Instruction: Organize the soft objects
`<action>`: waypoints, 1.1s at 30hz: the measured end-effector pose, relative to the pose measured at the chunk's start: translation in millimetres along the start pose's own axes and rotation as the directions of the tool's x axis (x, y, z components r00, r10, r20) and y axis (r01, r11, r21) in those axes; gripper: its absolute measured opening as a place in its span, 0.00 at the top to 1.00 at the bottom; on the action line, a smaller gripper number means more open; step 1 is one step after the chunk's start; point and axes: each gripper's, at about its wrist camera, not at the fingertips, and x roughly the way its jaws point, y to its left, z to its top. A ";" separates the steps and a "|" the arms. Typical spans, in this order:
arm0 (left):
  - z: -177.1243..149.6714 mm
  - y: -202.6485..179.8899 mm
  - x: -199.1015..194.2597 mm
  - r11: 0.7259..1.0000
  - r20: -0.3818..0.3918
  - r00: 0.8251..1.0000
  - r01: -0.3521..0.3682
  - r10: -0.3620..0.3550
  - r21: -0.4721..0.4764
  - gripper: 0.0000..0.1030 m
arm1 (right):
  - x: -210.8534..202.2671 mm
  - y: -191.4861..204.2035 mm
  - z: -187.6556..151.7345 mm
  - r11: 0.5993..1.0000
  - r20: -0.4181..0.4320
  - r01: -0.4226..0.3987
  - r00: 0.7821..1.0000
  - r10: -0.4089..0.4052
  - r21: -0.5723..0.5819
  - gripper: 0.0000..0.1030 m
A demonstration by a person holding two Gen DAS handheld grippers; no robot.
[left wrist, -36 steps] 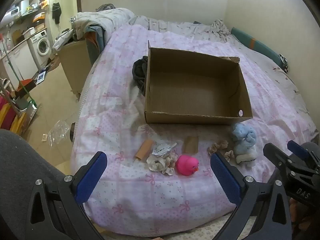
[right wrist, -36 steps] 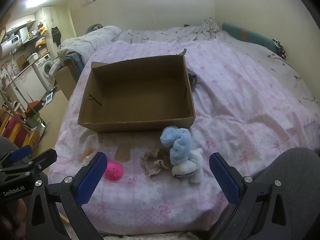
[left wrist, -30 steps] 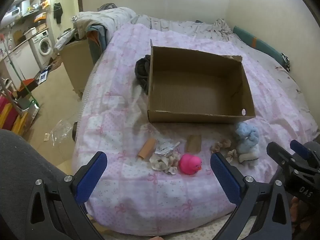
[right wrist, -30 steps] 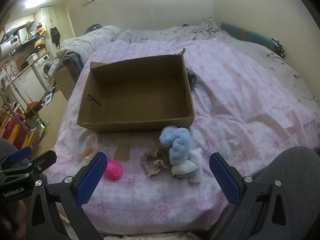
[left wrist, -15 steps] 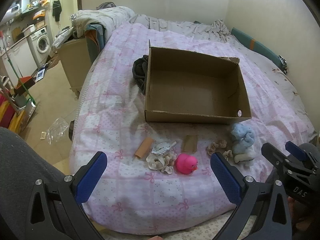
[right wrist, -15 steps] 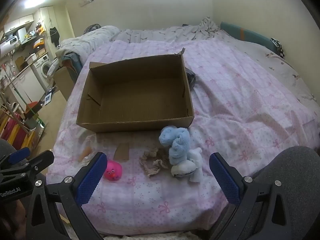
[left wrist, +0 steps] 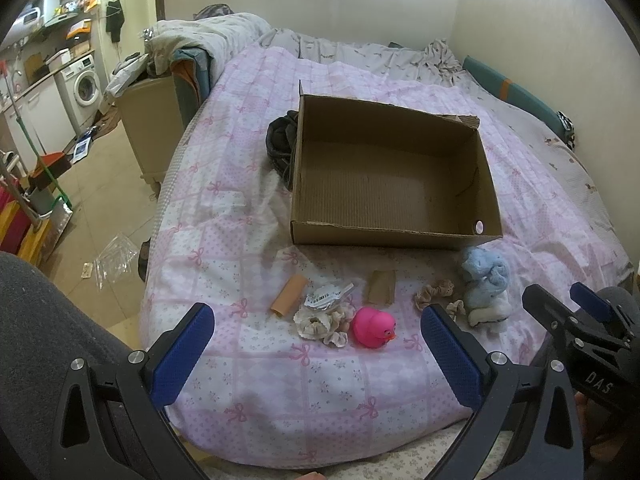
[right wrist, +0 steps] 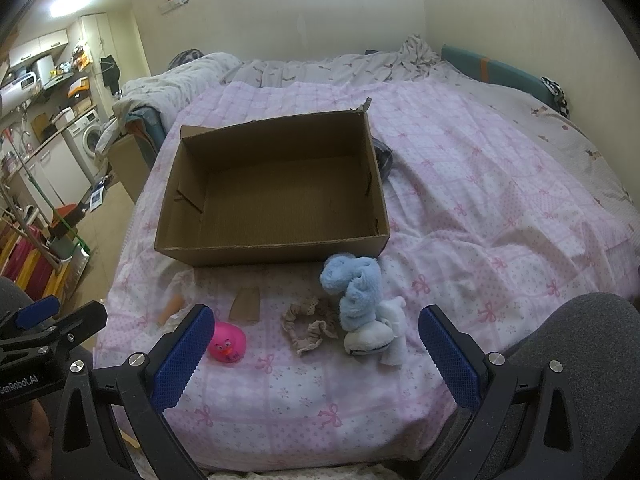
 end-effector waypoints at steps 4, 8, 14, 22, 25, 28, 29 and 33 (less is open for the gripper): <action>-0.2 0.3 0.1 1.000 0.001 1.000 0.002 -0.002 -0.002 0.00 | -0.3 0.9 0.1 1.000 0.001 0.000 1.000 0.000 0.000 0.00; 0.0 0.0 0.2 1.000 0.000 1.000 0.000 0.000 -0.003 0.00 | 0.1 -1.2 -0.4 1.000 0.002 0.001 1.000 -0.001 -0.001 0.00; -0.1 0.2 0.2 1.000 -0.002 1.000 0.001 -0.001 -0.003 0.00 | 0.2 -0.8 -0.3 1.000 0.002 0.001 1.000 -0.001 0.000 0.00; -0.1 -0.8 -0.8 1.000 -0.003 1.000 0.001 -0.001 -0.005 0.00 | 0.6 -0.4 -0.1 1.000 0.002 0.001 1.000 -0.001 -0.001 0.00; -0.4 -0.8 0.0 1.000 -0.005 1.000 0.000 0.000 -0.004 0.00 | 0.6 0.2 -0.2 1.000 0.002 0.001 1.000 -0.001 0.000 0.00; -0.6 -0.7 0.0 1.000 -0.004 1.000 0.000 0.000 -0.005 0.00 | 0.1 0.6 -0.6 1.000 0.002 0.002 1.000 -0.002 0.001 0.00; -0.7 -0.7 0.0 1.000 -0.005 1.000 0.000 0.000 -0.007 0.00 | 0.4 0.3 -0.5 1.000 0.001 0.002 1.000 -0.002 0.003 0.00; -1.2 -0.7 0.9 1.000 -0.007 1.000 -0.001 0.001 -0.008 0.00 | 1.5 -0.8 0.5 1.000 0.002 0.005 1.000 -0.005 -0.004 0.00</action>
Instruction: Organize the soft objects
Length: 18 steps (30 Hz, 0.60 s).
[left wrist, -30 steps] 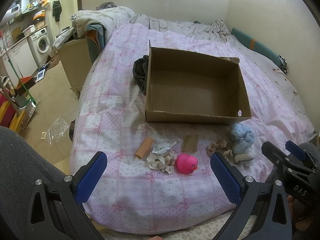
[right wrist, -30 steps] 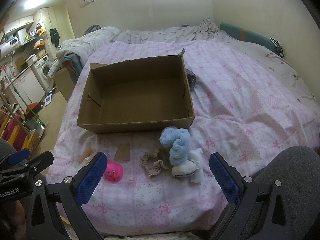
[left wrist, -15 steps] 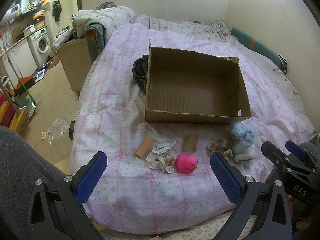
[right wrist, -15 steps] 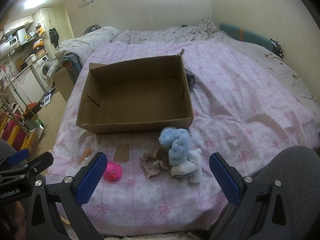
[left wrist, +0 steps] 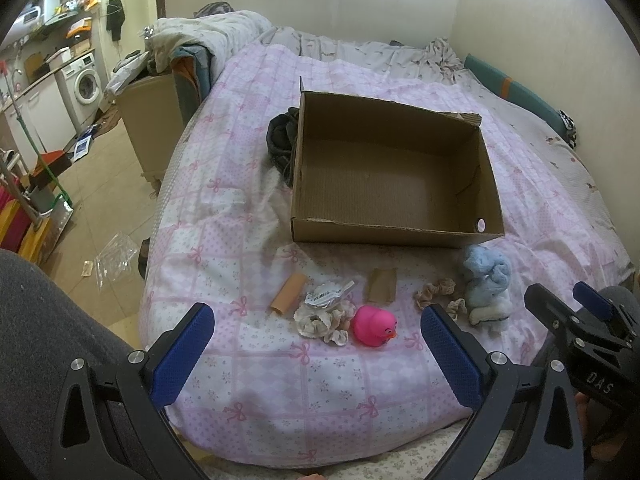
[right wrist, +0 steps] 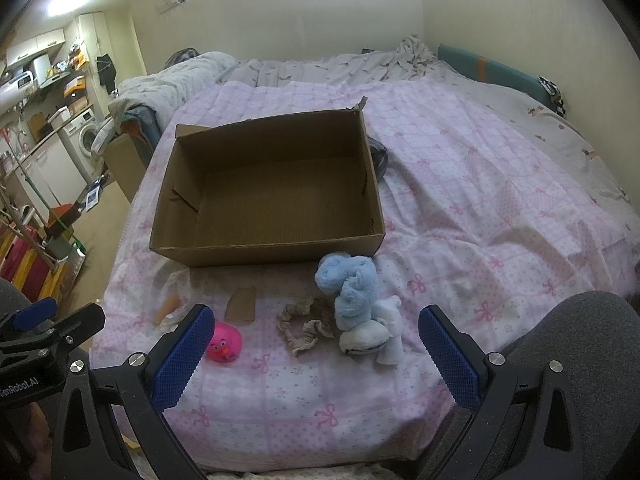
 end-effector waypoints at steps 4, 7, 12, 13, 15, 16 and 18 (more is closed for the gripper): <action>-0.2 0.3 0.0 1.000 0.000 1.000 0.001 -0.001 -0.001 0.00 | 0.0 -0.7 0.8 1.000 -0.001 0.001 1.000 -0.001 0.001 0.00; -1.1 0.3 0.6 1.000 -0.003 1.000 0.006 -0.006 0.000 0.00 | -1.6 -4.6 0.8 1.000 -0.006 -0.002 1.000 0.002 0.005 0.00; -2.0 0.8 2.5 1.000 -0.005 1.000 0.004 -0.004 -0.002 0.00 | 1.4 -0.5 -0.1 1.000 -0.009 0.006 1.000 -0.006 0.007 0.00; -2.5 1.0 2.6 1.000 -0.006 1.000 0.004 -0.004 -0.004 0.00 | 1.6 -0.6 -0.2 1.000 -0.009 0.005 1.000 -0.005 0.007 0.00; -2.6 0.9 3.1 1.000 -0.005 1.000 0.004 -0.004 -0.003 0.00 | 1.6 -0.5 0.0 1.000 -0.010 0.005 1.000 -0.005 0.007 0.00; -2.5 0.9 3.0 1.000 -0.005 1.000 0.004 -0.004 -0.002 0.00 | 1.6 -0.5 0.0 1.000 -0.010 0.005 1.000 -0.005 0.007 0.00; -2.6 1.0 3.0 1.000 -0.005 1.000 0.005 -0.005 -0.002 0.00 | 1.6 -0.6 -0.1 1.000 -0.011 0.005 1.000 -0.005 0.007 0.00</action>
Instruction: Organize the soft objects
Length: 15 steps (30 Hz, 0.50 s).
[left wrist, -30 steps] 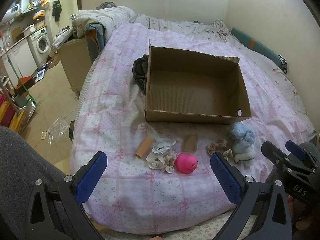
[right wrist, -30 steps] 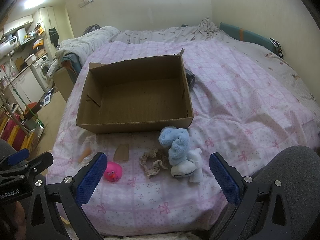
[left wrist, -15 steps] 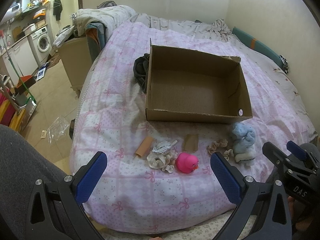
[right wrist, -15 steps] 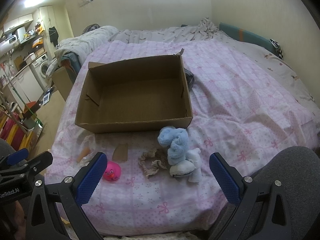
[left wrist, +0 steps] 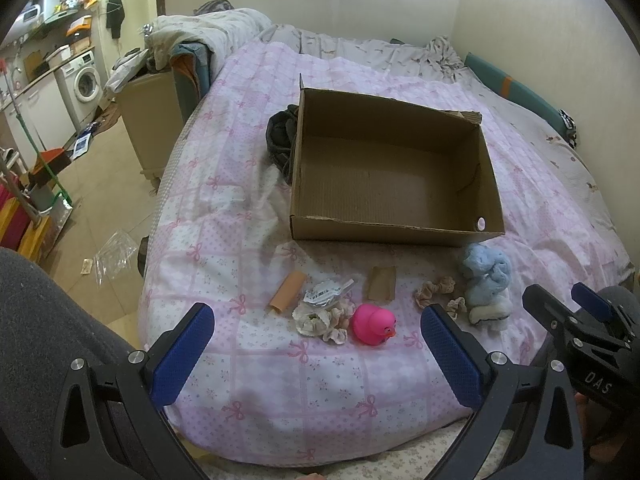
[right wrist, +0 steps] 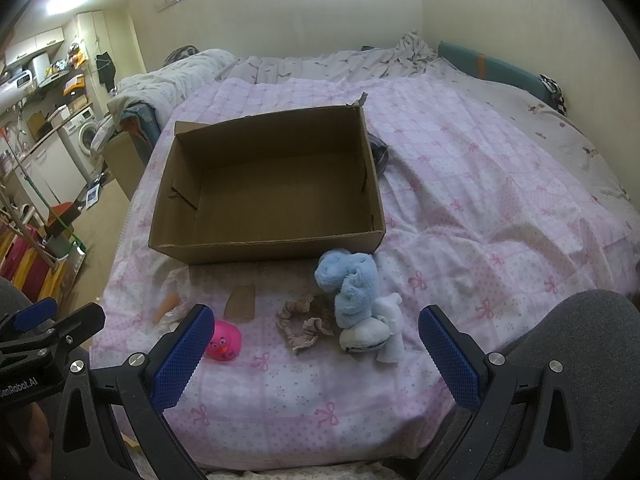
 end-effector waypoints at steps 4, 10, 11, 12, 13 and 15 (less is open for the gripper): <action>0.0 -0.1 0.0 1.000 0.000 1.000 0.000 0.000 0.000 0.00 | -0.2 0.0 -0.1 1.000 0.001 -0.001 1.000 0.001 0.001 0.00; -0.1 0.2 0.2 1.000 0.000 1.000 0.000 0.000 0.002 0.00 | -0.2 0.4 0.0 1.000 0.000 0.000 1.000 0.000 0.001 0.00; -0.3 0.5 0.4 1.000 -0.001 1.000 -0.001 0.001 0.001 0.00 | -0.5 0.2 -0.1 1.000 0.001 0.000 1.000 0.000 0.002 0.00; 0.3 0.1 0.1 1.000 -0.001 1.000 -0.001 0.001 -0.001 0.00 | -0.4 0.4 -0.1 1.000 0.001 0.001 1.000 -0.001 0.002 0.00; 0.3 -0.1 0.1 1.000 -0.001 1.000 -0.001 0.001 -0.002 0.00 | -0.3 0.5 -0.1 1.000 0.001 0.001 1.000 -0.001 0.002 0.00; 0.1 0.0 2.2 1.000 -0.006 1.000 -0.004 0.004 -0.003 0.00 | -0.2 0.7 -0.3 1.000 0.001 0.002 1.000 -0.002 0.000 0.00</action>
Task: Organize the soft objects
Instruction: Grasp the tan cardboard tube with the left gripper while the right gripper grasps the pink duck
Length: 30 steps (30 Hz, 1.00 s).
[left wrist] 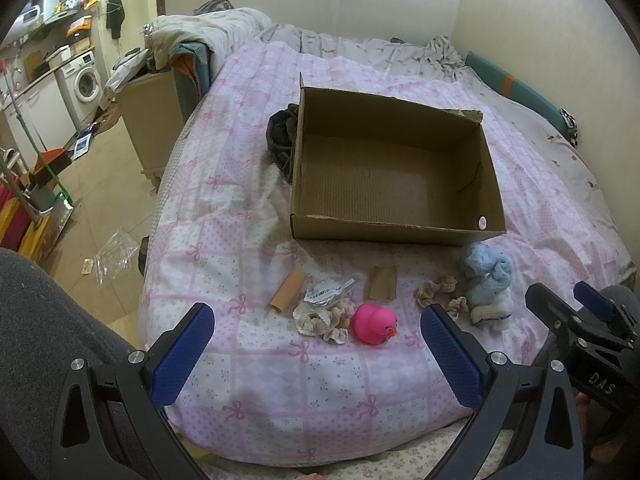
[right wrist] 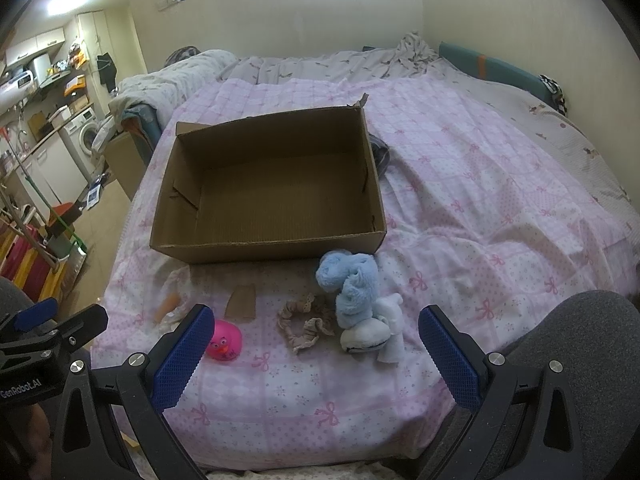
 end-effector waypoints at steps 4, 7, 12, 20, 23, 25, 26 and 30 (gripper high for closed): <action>1.1 0.8 1.9 1.000 -0.002 1.000 0.002 -0.002 -0.010 0.00 | -0.3 -0.4 0.0 1.000 0.000 -0.003 1.000 0.003 -0.003 0.00; 10.3 5.0 4.0 0.999 -0.024 0.999 0.024 -0.025 -0.033 0.00 | -2.7 0.6 1.5 1.000 0.006 -0.001 1.000 0.001 -0.004 0.00; 53.8 21.7 10.1 0.992 -0.071 0.996 0.037 -0.045 -0.118 0.00 | -5.4 -1.9 11.7 0.999 -0.005 -0.037 0.999 0.037 0.017 0.00; 98.1 53.8 52.6 0.982 -0.197 0.979 -0.080 0.046 -0.170 0.00 | 6.5 -7.8 43.3 0.985 -0.049 -0.165 0.985 0.167 0.050 0.00; 95.6 70.2 81.4 0.966 -0.275 0.961 -0.077 0.007 -0.248 0.04 | 24.2 -9.2 46.7 0.976 -0.099 -0.213 0.971 0.217 0.046 0.00; 87.1 70.0 104.7 0.963 -0.363 0.931 -0.065 -0.035 -0.260 0.16 | 37.4 -14.0 41.4 0.974 -0.133 -0.214 0.966 0.223 0.077 0.00; 82.0 67.5 114.0 0.963 -0.392 0.918 -0.053 -0.057 -0.265 0.18 | 45.4 -16.8 36.9 0.973 -0.161 -0.209 0.961 0.224 0.102 0.00; 64.4 50.4 147.8 0.975 -0.463 0.884 -0.040 -0.067 -0.217 0.45 | 68.8 -27.6 23.1 0.957 -0.248 -0.210 0.934 0.257 0.201 0.00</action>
